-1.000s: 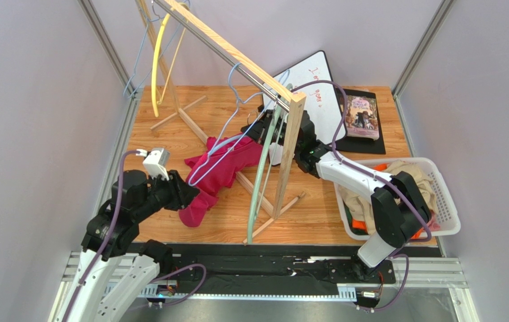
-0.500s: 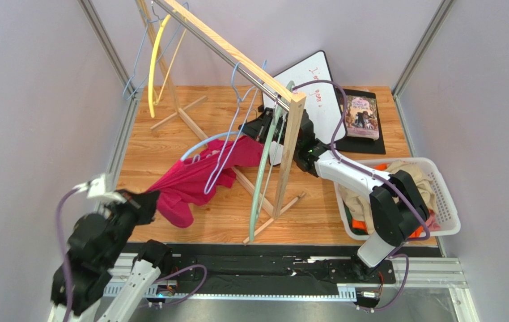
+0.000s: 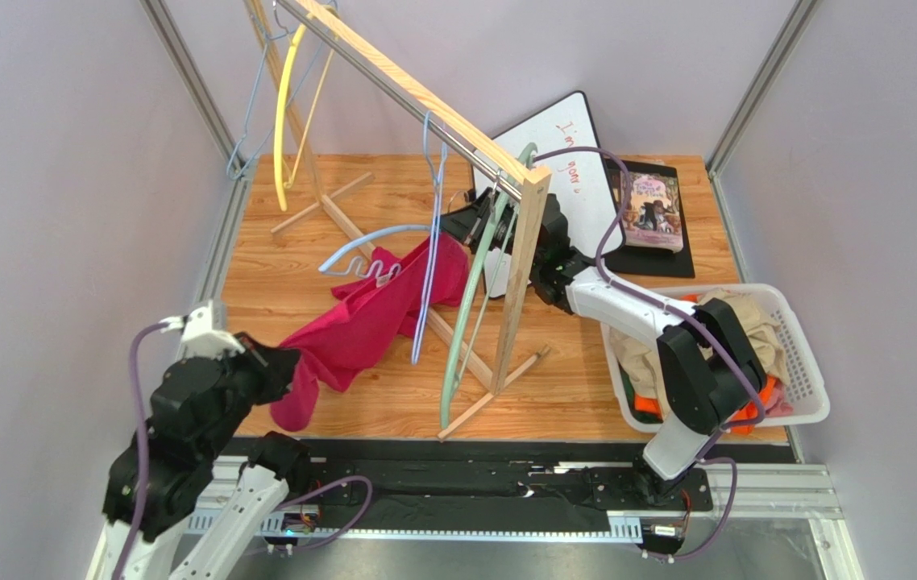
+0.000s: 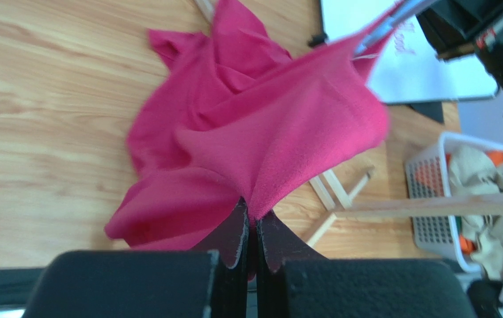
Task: Remove the t-shirt from the hanger
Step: Remove the tshirt from the hanger
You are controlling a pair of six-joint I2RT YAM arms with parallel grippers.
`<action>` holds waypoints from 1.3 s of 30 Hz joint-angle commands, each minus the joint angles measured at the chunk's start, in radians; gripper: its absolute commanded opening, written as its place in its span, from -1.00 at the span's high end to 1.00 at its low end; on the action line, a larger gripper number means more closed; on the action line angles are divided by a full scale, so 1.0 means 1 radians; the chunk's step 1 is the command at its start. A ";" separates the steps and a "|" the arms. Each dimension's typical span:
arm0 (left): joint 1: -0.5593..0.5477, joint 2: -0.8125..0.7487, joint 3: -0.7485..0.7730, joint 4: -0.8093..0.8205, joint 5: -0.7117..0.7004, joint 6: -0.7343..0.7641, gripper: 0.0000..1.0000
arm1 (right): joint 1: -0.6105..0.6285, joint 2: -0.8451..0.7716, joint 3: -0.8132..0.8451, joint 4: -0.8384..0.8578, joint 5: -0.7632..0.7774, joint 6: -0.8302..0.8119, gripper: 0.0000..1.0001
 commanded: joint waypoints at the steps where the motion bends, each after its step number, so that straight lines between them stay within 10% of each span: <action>1: 0.002 0.056 -0.076 0.274 0.285 0.036 0.86 | 0.000 -0.018 0.050 0.029 0.002 -0.065 1.00; 6: 0.002 0.085 0.046 0.242 0.307 0.152 -0.59 | 0.001 -0.044 0.058 -0.020 -0.029 -0.160 1.00; 8: 0.002 0.088 0.097 0.198 0.285 0.196 -0.68 | 0.007 -0.047 0.067 -0.031 -0.062 -0.186 1.00; 20: 0.002 0.415 0.258 0.259 0.508 0.297 -0.63 | 0.047 -0.058 0.076 -0.045 -0.187 -0.273 1.00; 33: -0.012 0.501 0.073 0.385 0.581 0.251 -0.56 | 0.073 -0.062 0.077 -0.028 -0.222 -0.264 1.00; 39: -0.014 0.510 0.056 0.388 0.627 0.257 -0.21 | 0.084 -0.050 0.087 0.021 -0.253 -0.212 1.00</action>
